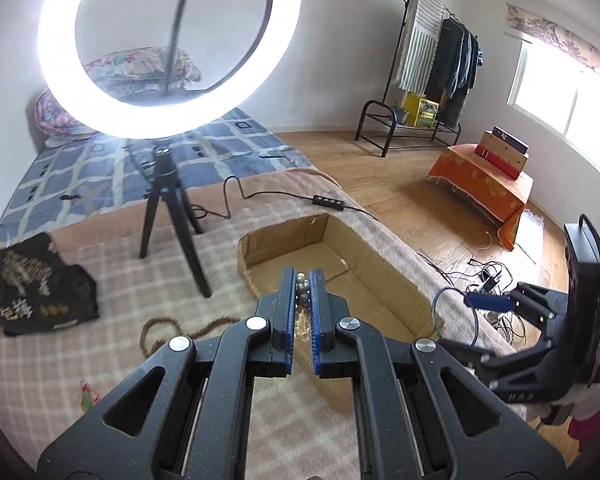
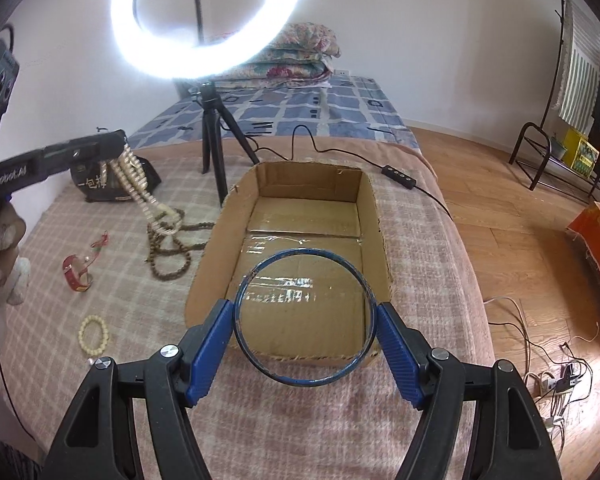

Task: Organize jewelry
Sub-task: 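Carry the pearl necklace and blue bangle over the cardboard box with both tools, then open both tools to drop the necklace and bangle into the box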

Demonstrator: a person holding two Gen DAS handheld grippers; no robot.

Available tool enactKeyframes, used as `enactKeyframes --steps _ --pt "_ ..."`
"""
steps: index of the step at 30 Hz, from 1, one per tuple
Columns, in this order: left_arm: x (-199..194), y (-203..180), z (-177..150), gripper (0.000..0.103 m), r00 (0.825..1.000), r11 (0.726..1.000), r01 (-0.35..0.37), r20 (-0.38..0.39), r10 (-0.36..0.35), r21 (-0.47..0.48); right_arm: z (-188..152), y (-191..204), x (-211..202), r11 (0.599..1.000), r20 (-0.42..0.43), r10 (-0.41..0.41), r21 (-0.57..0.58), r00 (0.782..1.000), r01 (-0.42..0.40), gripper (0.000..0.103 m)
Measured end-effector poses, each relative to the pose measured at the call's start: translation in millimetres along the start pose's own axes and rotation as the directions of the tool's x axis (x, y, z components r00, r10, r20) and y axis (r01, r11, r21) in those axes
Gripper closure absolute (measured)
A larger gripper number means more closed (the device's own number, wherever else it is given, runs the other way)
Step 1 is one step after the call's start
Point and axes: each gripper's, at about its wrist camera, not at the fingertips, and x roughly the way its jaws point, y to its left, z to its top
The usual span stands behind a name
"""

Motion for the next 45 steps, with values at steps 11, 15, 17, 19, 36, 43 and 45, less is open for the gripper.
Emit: enactKeyframes --steps 11,15,17,19,36,43,45 --pt "68.9 -16.3 16.2 0.099 0.999 1.000 0.002 -0.041 -0.001 0.021 7.4 -22.0 41.2 0.999 -0.026 0.021 0.039 0.999 -0.020 0.029" --pt "86.3 -14.8 10.3 0.099 0.997 1.000 0.012 -0.078 -0.010 0.018 5.5 -25.7 51.2 0.998 -0.046 0.035 0.053 0.998 -0.033 0.029" --pt "91.3 -16.6 7.1 0.099 0.996 1.000 0.005 -0.094 -0.002 0.029 3.6 -24.6 53.1 0.999 -0.050 0.034 0.041 0.998 -0.032 0.027" --pt "94.5 -16.8 5.4 0.077 0.993 1.000 0.001 -0.115 0.002 0.030 2.3 -23.0 52.8 0.999 -0.045 0.013 0.030 0.999 -0.012 0.016" --pt "54.9 -2.2 2.0 0.059 0.997 0.998 -0.054 -0.061 0.055 0.021 0.8 -7.9 34.3 0.999 -0.022 0.023 0.041 0.999 -0.022 0.014" --pt "9.9 11.6 3.4 0.059 0.996 0.996 -0.084 -0.017 0.084 0.007 2.2 3.8 13.7 0.999 -0.005 0.022 0.035 1.000 -0.022 0.014" --pt "-7.5 18.5 4.1 0.059 0.994 0.994 -0.106 0.001 0.106 -0.002 2.9 9.7 7.3 0.999 -0.001 0.026 0.029 1.000 -0.026 0.014"
